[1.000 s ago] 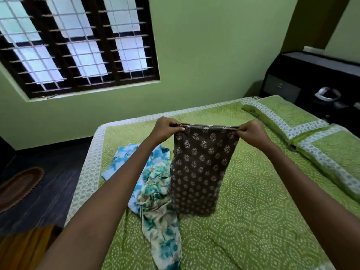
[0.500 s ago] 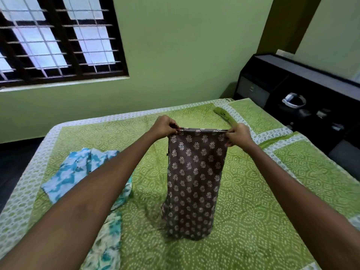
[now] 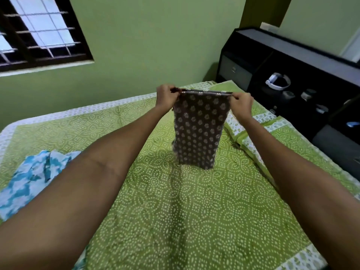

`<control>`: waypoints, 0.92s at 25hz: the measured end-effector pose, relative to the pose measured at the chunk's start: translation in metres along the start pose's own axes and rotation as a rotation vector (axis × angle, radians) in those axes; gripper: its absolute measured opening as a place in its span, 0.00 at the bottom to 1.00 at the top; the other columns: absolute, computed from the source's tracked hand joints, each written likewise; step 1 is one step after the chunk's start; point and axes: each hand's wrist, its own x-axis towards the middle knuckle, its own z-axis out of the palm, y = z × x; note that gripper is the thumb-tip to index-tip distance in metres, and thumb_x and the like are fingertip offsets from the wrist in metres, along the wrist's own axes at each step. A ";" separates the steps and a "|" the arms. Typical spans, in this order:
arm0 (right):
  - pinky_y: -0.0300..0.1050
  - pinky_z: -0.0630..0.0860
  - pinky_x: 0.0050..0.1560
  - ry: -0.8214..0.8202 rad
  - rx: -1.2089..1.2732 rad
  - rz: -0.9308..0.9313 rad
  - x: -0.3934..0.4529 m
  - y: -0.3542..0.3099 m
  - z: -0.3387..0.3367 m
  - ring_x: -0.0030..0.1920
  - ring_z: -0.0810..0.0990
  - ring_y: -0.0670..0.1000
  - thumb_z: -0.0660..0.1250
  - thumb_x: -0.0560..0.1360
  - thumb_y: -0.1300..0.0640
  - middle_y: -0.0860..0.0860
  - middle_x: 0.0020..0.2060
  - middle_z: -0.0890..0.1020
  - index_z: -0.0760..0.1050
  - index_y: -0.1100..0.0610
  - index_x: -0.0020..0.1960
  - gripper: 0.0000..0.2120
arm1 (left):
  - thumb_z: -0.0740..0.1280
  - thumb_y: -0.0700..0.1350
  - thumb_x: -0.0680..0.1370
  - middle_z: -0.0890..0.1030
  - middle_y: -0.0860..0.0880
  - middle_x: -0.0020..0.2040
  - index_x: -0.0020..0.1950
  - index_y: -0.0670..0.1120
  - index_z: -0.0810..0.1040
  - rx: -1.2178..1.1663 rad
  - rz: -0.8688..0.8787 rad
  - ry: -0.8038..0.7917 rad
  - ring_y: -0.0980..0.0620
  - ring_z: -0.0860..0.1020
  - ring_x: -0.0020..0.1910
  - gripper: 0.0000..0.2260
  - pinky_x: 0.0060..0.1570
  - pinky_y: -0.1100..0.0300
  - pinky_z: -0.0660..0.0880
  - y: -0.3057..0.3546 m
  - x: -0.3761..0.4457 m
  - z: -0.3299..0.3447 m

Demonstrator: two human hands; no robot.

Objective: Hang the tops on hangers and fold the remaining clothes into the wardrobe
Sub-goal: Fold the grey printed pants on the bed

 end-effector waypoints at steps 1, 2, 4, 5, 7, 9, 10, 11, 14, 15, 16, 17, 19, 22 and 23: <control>0.42 0.62 0.34 0.031 0.009 -0.008 0.000 0.009 -0.001 0.33 0.68 0.49 0.59 0.71 0.69 0.50 0.31 0.70 0.74 0.66 0.34 0.09 | 0.70 0.37 0.71 0.84 0.40 0.43 0.46 0.37 0.84 -0.023 0.013 0.011 0.53 0.77 0.41 0.06 0.40 0.58 0.72 0.002 -0.003 0.006; 0.40 0.64 0.37 0.053 0.028 -0.012 -0.006 0.020 -0.002 0.36 0.71 0.48 0.59 0.71 0.69 0.50 0.33 0.75 0.79 0.68 0.40 0.10 | 0.70 0.37 0.71 0.84 0.41 0.44 0.47 0.38 0.84 -0.048 0.016 0.016 0.52 0.78 0.41 0.06 0.41 0.60 0.72 0.001 -0.011 0.013; 0.32 0.68 0.43 0.078 0.064 -0.062 -0.036 0.044 -0.001 0.42 0.75 0.45 0.59 0.69 0.69 0.54 0.40 0.82 0.82 0.66 0.49 0.14 | 0.70 0.36 0.71 0.84 0.41 0.45 0.48 0.39 0.84 -0.119 -0.004 0.021 0.48 0.81 0.42 0.07 0.44 0.59 0.77 -0.014 -0.040 0.028; 0.31 0.69 0.47 0.084 0.052 -0.116 -0.060 0.059 0.002 0.44 0.77 0.45 0.59 0.68 0.70 0.56 0.44 0.83 0.81 0.65 0.51 0.16 | 0.70 0.36 0.71 0.84 0.41 0.44 0.48 0.39 0.84 -0.164 -0.031 0.008 0.47 0.82 0.41 0.08 0.44 0.56 0.79 -0.027 -0.061 0.036; 0.38 0.71 0.49 0.077 -0.042 -0.227 -0.120 0.095 0.012 0.44 0.81 0.51 0.60 0.66 0.69 0.60 0.46 0.84 0.81 0.66 0.51 0.17 | 0.71 0.37 0.71 0.84 0.41 0.42 0.49 0.40 0.84 -0.172 -0.073 -0.052 0.49 0.81 0.37 0.07 0.41 0.55 0.79 -0.062 -0.115 0.050; 0.42 0.72 0.49 0.008 -0.140 -0.268 -0.186 0.138 0.024 0.41 0.84 0.57 0.61 0.67 0.67 0.61 0.44 0.84 0.81 0.67 0.48 0.14 | 0.72 0.38 0.72 0.84 0.41 0.41 0.49 0.41 0.84 -0.101 -0.078 -0.143 0.48 0.80 0.37 0.08 0.39 0.56 0.77 -0.097 -0.180 0.062; 0.43 0.72 0.49 -0.055 -0.165 -0.236 -0.220 0.159 0.030 0.42 0.84 0.58 0.60 0.67 0.65 0.61 0.44 0.84 0.81 0.67 0.47 0.14 | 0.72 0.37 0.71 0.84 0.41 0.42 0.50 0.41 0.84 -0.083 -0.088 -0.203 0.47 0.81 0.38 0.08 0.40 0.55 0.75 -0.115 -0.214 0.070; 0.42 0.72 0.51 -0.131 -0.182 -0.184 -0.256 0.182 0.037 0.43 0.84 0.59 0.60 0.68 0.65 0.61 0.44 0.84 0.82 0.67 0.46 0.13 | 0.72 0.36 0.71 0.84 0.40 0.43 0.49 0.40 0.84 -0.067 -0.109 -0.268 0.47 0.81 0.39 0.08 0.41 0.56 0.73 -0.134 -0.247 0.077; 0.43 0.74 0.48 -0.345 -0.241 -0.024 -0.363 0.245 0.064 0.42 0.85 0.57 0.64 0.65 0.69 0.59 0.43 0.85 0.83 0.63 0.44 0.12 | 0.72 0.34 0.71 0.83 0.37 0.40 0.47 0.38 0.84 0.060 -0.217 -0.458 0.44 0.81 0.34 0.06 0.37 0.57 0.68 -0.195 -0.341 0.099; 0.44 0.77 0.43 -0.437 -0.259 0.052 -0.396 0.265 0.073 0.41 0.85 0.57 0.65 0.65 0.70 0.58 0.43 0.85 0.84 0.62 0.44 0.12 | 0.72 0.35 0.70 0.82 0.36 0.37 0.45 0.38 0.84 0.118 -0.233 -0.486 0.44 0.79 0.32 0.05 0.37 0.57 0.67 -0.213 -0.371 0.107; 0.45 0.78 0.41 -0.534 -0.278 0.137 -0.425 0.280 0.081 0.41 0.85 0.58 0.67 0.66 0.70 0.58 0.44 0.85 0.84 0.61 0.45 0.12 | 0.73 0.35 0.68 0.82 0.37 0.33 0.42 0.39 0.85 0.171 -0.216 -0.523 0.45 0.78 0.27 0.04 0.35 0.57 0.67 -0.228 -0.397 0.115; 0.47 0.79 0.41 -0.613 -0.313 0.215 -0.448 0.292 0.086 0.42 0.84 0.58 0.67 0.67 0.69 0.57 0.45 0.85 0.84 0.59 0.47 0.13 | 0.73 0.37 0.65 0.81 0.39 0.29 0.38 0.40 0.85 0.186 -0.200 -0.567 0.47 0.77 0.22 0.04 0.32 0.58 0.67 -0.244 -0.419 0.123; 0.48 0.79 0.39 -0.699 -0.411 0.280 -0.489 0.314 0.093 0.42 0.83 0.59 0.63 0.69 0.64 0.57 0.45 0.85 0.83 0.57 0.49 0.14 | 0.69 0.40 0.64 0.81 0.38 0.31 0.38 0.39 0.85 0.161 -0.263 -0.640 0.48 0.79 0.25 0.07 0.30 0.59 0.68 -0.280 -0.463 0.143; 0.45 0.78 0.32 -0.700 -0.456 0.174 -0.526 0.332 0.095 0.37 0.83 0.58 0.64 0.63 0.62 0.56 0.39 0.84 0.84 0.56 0.44 0.14 | 0.62 0.51 0.69 0.83 0.37 0.37 0.42 0.39 0.85 0.276 -0.307 -0.718 0.41 0.81 0.35 0.18 0.36 0.51 0.77 -0.327 -0.508 0.172; 0.45 0.78 0.32 -0.693 -0.480 0.118 -0.533 0.336 0.096 0.37 0.82 0.58 0.67 0.61 0.63 0.56 0.38 0.84 0.84 0.56 0.44 0.13 | 0.59 0.53 0.69 0.82 0.38 0.35 0.40 0.40 0.84 0.327 -0.291 -0.766 0.40 0.81 0.36 0.20 0.39 0.51 0.77 -0.335 -0.520 0.179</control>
